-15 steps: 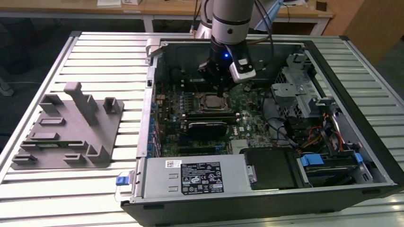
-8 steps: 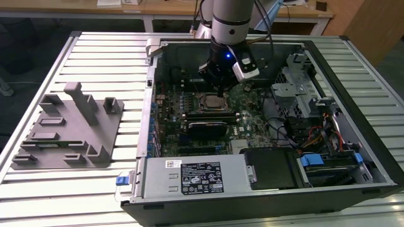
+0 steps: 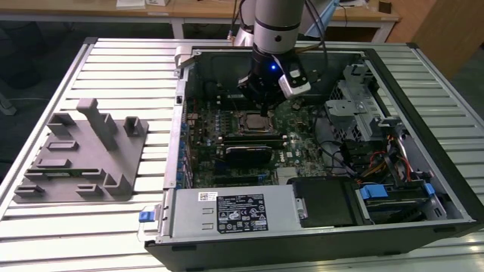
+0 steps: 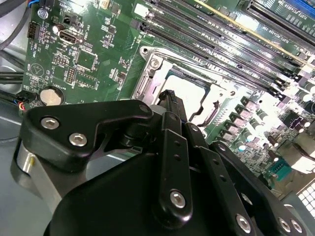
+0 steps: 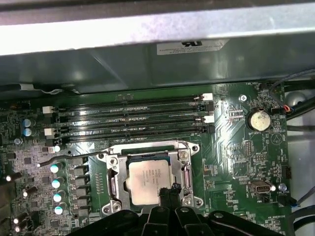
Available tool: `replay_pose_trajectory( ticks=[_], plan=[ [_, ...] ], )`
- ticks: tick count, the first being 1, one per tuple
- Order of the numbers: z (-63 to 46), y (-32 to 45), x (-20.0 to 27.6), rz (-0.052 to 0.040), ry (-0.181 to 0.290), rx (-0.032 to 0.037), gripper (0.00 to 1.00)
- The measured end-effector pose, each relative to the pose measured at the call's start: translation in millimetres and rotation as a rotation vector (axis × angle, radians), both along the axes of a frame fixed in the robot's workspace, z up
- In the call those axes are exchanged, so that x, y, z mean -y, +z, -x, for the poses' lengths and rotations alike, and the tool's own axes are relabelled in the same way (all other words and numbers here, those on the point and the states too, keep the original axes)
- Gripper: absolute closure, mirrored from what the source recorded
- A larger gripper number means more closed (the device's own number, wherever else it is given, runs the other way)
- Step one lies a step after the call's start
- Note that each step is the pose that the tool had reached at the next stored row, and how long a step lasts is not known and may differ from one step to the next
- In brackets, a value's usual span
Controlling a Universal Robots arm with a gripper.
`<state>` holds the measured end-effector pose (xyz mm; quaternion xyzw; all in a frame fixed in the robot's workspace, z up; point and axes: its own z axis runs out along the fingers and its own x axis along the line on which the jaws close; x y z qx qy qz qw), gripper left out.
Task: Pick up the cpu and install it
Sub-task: 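Close the cpu cover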
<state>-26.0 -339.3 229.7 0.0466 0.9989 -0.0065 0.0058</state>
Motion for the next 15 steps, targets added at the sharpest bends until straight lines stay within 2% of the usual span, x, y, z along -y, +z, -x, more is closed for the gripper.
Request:
replay_pose_trajectory(
  ticks=[3,11,15],
  plan=[
    [0.0,-1.5,0.6,-0.0043,0.015,0.0000,0.89],
    [3.5,-2.9,2.7,-0.0033,0.034,-0.0001,0.89],
    [5.7,-7.0,4.3,-0.0031,0.034,-0.0002,0.89]
  ],
)
